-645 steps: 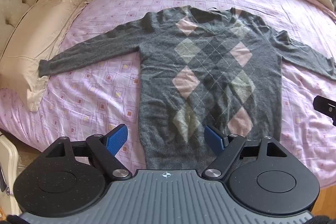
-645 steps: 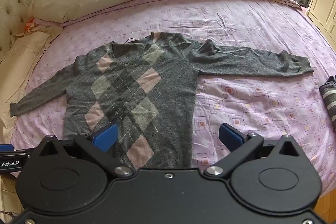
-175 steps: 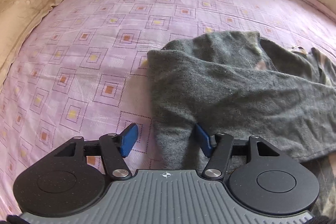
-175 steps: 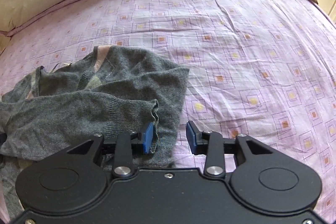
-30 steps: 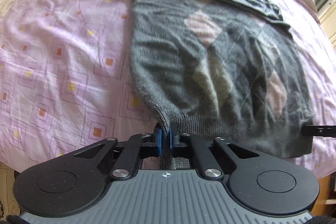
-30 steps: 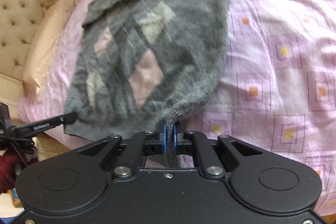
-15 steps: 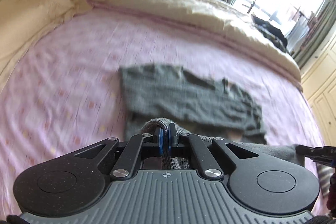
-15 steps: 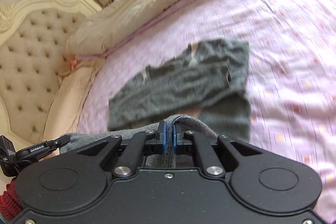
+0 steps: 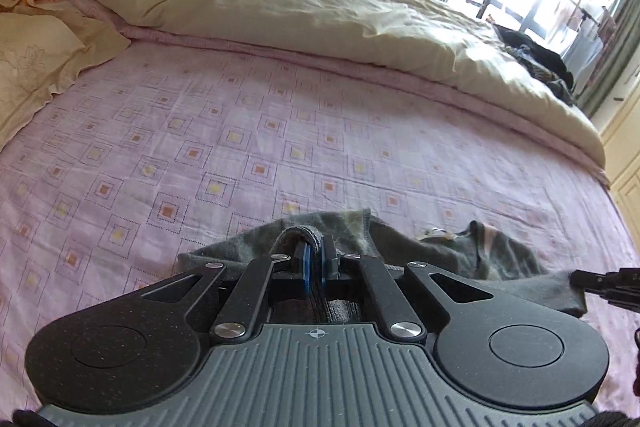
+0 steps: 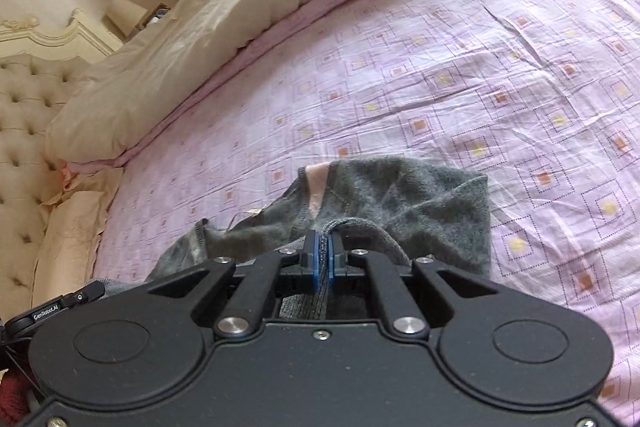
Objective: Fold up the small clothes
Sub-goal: 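Lift the hem with both tools and fold it up over the chest, then open both tools and press the folded sweater flat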
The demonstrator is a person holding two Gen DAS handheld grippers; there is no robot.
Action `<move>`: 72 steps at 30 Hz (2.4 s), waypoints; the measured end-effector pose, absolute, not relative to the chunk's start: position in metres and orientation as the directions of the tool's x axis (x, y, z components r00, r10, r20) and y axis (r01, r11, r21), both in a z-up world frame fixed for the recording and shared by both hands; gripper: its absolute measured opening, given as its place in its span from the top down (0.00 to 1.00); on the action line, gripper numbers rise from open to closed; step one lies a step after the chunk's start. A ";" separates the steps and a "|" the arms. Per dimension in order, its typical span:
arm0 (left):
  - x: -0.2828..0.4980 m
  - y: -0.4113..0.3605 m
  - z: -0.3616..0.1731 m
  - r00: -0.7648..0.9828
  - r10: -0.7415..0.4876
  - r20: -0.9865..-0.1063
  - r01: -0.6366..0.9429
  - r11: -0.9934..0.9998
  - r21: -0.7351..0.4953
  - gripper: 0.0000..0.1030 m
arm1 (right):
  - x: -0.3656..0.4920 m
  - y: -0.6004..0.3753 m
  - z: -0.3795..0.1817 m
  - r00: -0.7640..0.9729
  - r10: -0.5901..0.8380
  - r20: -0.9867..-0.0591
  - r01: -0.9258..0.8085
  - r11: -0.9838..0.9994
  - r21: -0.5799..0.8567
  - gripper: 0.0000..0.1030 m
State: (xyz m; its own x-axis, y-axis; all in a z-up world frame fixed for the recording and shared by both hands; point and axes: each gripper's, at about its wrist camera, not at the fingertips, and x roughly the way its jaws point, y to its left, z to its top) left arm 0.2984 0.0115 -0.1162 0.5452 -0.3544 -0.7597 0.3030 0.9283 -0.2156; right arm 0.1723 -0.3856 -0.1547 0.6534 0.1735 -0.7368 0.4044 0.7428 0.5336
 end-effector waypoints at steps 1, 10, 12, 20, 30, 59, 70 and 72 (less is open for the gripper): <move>0.306 0.009 -0.124 0.529 -0.347 -0.775 0.306 0.929 -0.208 0.95 | 0.178 -0.387 -0.161 0.642 0.167 -0.748 0.421 0.739 0.526 0.90; 0.351 0.015 -0.152 0.484 -0.347 -0.804 0.259 0.934 -0.247 0.68 | 0.203 -0.403 -0.177 0.628 0.080 -0.774 0.518 0.700 0.492 0.44; 0.351 0.018 -0.145 0.506 -0.341 -0.792 0.258 0.936 -0.239 0.58 | 0.202 -0.397 -0.168 0.634 0.047 -0.772 0.490 0.747 0.448 0.42; 0.300 0.001 -0.130 0.515 -0.319 -0.795 0.393 0.913 -0.111 0.39 | 0.196 -0.316 -0.135 0.644 0.018 -0.765 0.191 0.964 0.184 0.36; 0.277 -0.034 -0.184 0.409 -0.277 -0.870 0.513 0.858 -0.032 0.38 | 0.226 -0.256 -0.176 0.515 0.063 -0.855 -0.027 0.998 0.058 0.34; 0.240 0.021 -0.203 0.346 -0.110 -0.932 0.452 0.890 0.062 0.06 | 0.186 -0.230 -0.193 0.423 -0.010 -0.906 -0.016 1.000 -0.018 0.01; 0.214 0.047 -0.173 0.375 -0.161 -0.913 0.335 0.942 -0.029 0.07 | 0.119 -0.299 -0.193 0.365 -0.108 -0.925 0.252 0.968 -0.013 0.01; 0.209 0.041 -0.163 0.377 -0.189 -0.907 0.332 0.942 -0.058 0.07 | 0.102 -0.324 -0.201 0.334 -0.108 -0.936 0.356 0.934 0.020 0.01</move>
State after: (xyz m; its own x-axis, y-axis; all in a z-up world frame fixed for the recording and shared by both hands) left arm 0.2085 0.0411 -0.1630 0.3771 -0.1886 -0.9067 0.3319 0.9415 -0.0578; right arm 0.1018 -0.3237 -0.2008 0.3343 -0.1075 -0.9363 0.3561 0.9342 0.0199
